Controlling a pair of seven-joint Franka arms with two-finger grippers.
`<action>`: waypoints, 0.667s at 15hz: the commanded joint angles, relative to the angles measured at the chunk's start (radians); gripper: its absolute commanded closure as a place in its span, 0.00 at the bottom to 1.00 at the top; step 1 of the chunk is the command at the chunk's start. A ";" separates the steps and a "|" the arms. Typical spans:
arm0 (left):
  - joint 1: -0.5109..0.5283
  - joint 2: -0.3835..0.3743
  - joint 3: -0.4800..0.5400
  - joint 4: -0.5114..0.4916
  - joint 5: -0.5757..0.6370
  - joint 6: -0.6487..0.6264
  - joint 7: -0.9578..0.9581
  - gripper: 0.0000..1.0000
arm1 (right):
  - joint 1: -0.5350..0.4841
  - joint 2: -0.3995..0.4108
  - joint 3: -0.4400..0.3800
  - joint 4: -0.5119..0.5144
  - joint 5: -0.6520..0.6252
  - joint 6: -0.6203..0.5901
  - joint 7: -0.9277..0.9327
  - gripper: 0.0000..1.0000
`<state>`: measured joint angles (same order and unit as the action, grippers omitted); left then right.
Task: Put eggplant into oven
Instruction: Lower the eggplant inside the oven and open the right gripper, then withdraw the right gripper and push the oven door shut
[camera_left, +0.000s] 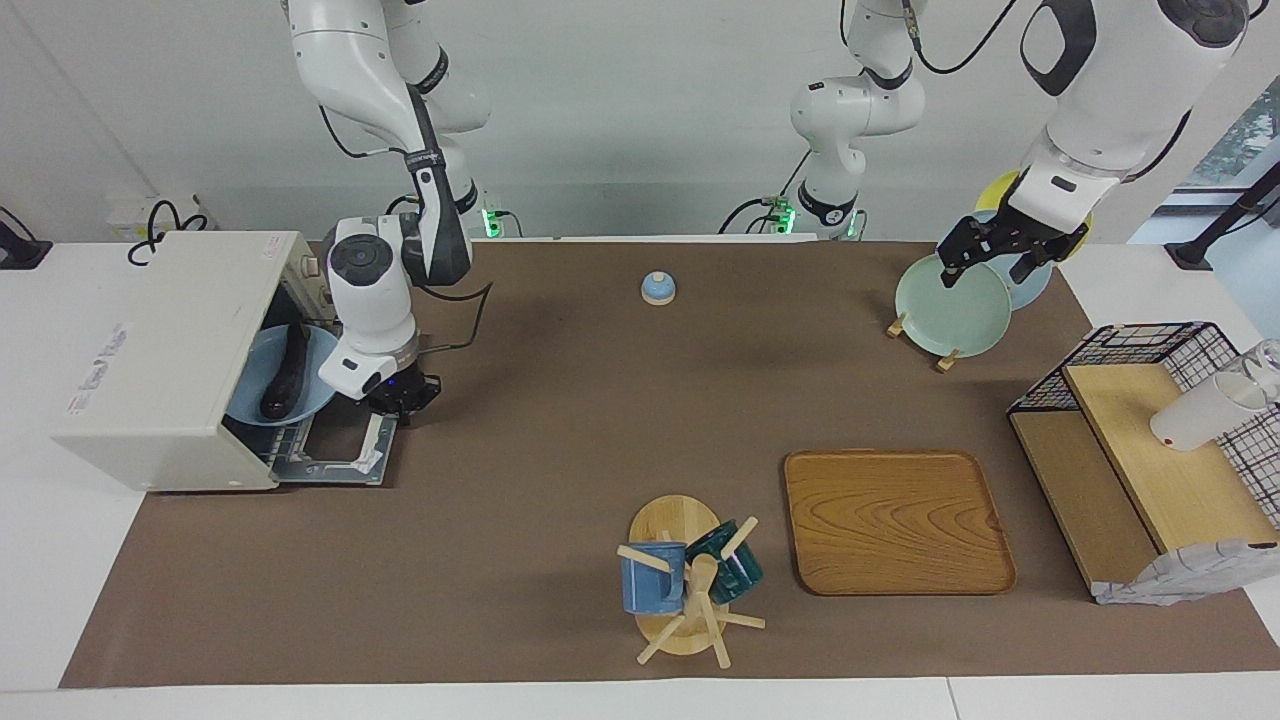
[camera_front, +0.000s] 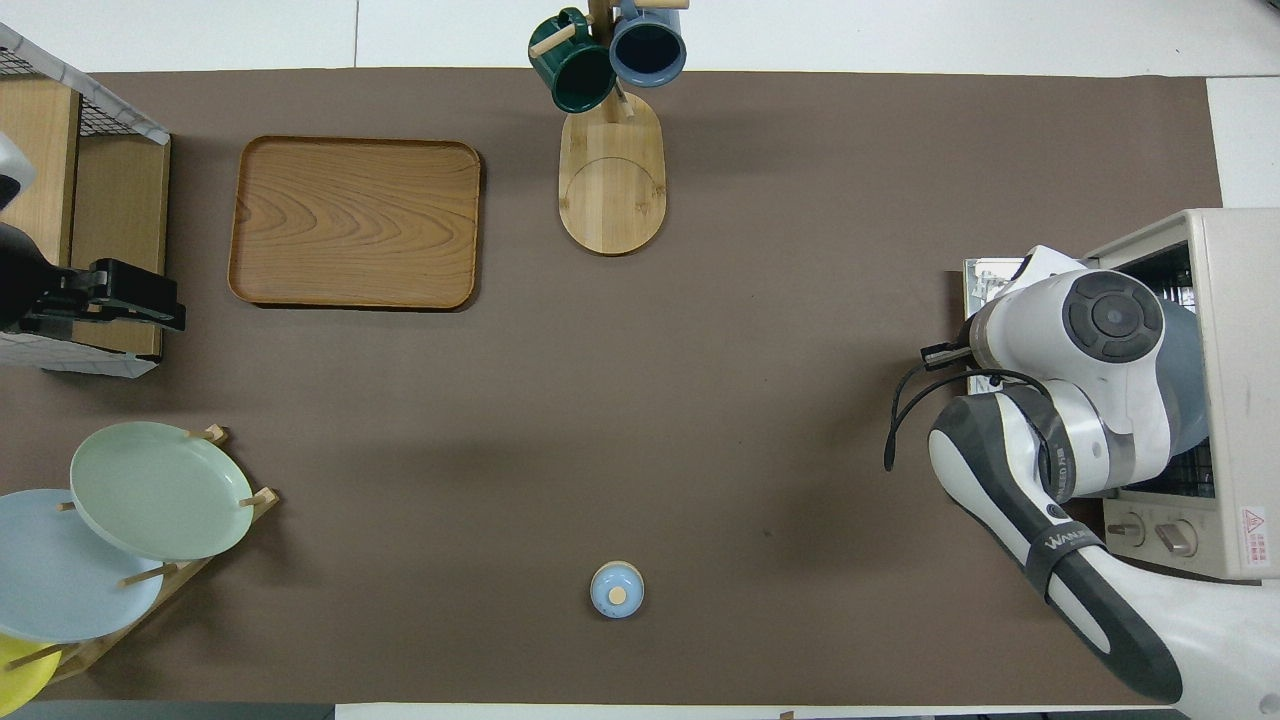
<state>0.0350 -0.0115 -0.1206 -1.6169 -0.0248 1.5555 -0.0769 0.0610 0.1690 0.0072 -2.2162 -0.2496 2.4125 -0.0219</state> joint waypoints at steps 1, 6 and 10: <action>0.011 0.004 -0.007 0.009 0.014 -0.009 0.005 0.00 | -0.017 0.001 -0.001 0.081 -0.086 -0.134 0.004 1.00; 0.011 0.004 -0.007 0.009 0.014 -0.009 0.005 0.00 | -0.018 -0.012 -0.003 0.202 -0.091 -0.331 -0.074 1.00; 0.011 0.004 -0.007 0.009 0.016 -0.011 0.005 0.00 | -0.079 -0.066 -0.006 0.231 -0.088 -0.401 -0.196 1.00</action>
<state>0.0350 -0.0115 -0.1206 -1.6169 -0.0248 1.5555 -0.0769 0.0517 0.1187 0.0194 -2.0003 -0.2840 2.0200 -0.1234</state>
